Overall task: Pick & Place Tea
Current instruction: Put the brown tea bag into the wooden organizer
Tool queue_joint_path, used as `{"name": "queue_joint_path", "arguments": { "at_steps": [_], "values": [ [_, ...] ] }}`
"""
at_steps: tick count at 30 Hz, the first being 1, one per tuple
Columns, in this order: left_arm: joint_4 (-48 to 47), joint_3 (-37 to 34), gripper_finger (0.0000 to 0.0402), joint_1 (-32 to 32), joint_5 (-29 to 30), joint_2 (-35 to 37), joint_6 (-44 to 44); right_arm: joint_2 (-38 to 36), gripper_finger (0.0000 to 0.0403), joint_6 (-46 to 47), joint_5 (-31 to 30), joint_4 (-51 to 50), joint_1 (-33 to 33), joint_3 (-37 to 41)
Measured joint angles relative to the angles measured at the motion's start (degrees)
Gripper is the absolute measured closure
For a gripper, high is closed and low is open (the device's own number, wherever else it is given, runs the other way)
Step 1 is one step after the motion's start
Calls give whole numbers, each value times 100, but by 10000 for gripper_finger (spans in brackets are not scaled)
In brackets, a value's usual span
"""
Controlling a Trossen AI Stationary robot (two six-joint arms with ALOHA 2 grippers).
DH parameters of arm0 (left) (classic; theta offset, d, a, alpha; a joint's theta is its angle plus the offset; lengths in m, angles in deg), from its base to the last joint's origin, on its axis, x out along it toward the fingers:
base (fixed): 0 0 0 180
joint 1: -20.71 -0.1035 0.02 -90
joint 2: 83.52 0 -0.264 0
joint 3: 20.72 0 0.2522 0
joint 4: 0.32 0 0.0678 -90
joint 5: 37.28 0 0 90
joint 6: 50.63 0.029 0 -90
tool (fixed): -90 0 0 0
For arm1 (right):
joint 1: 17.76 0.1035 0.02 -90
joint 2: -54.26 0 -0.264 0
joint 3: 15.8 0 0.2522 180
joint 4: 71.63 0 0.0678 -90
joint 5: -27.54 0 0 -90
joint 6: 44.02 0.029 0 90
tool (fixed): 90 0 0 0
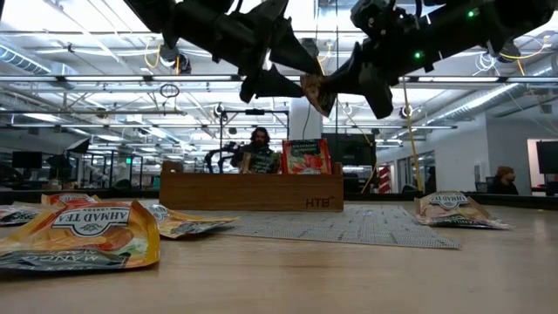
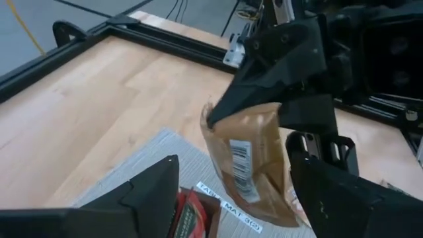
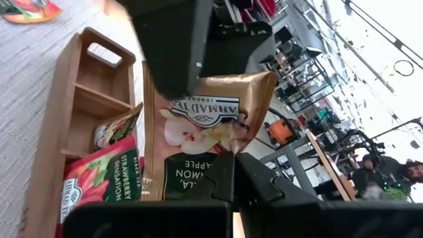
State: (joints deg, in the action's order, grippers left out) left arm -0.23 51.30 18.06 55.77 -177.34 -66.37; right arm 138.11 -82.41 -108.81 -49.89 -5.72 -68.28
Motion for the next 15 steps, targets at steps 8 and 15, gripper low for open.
{"name": "queue_joint_path", "arguments": {
  "at_steps": [8,15],
  "values": [
    [-25,0,180,2,-7,2,2,-2,403,-33,36,235,-1,0],
    [-28,0,314,2,-58,2,62,-2,403,17,310,290,-3,0]
  ]
}}
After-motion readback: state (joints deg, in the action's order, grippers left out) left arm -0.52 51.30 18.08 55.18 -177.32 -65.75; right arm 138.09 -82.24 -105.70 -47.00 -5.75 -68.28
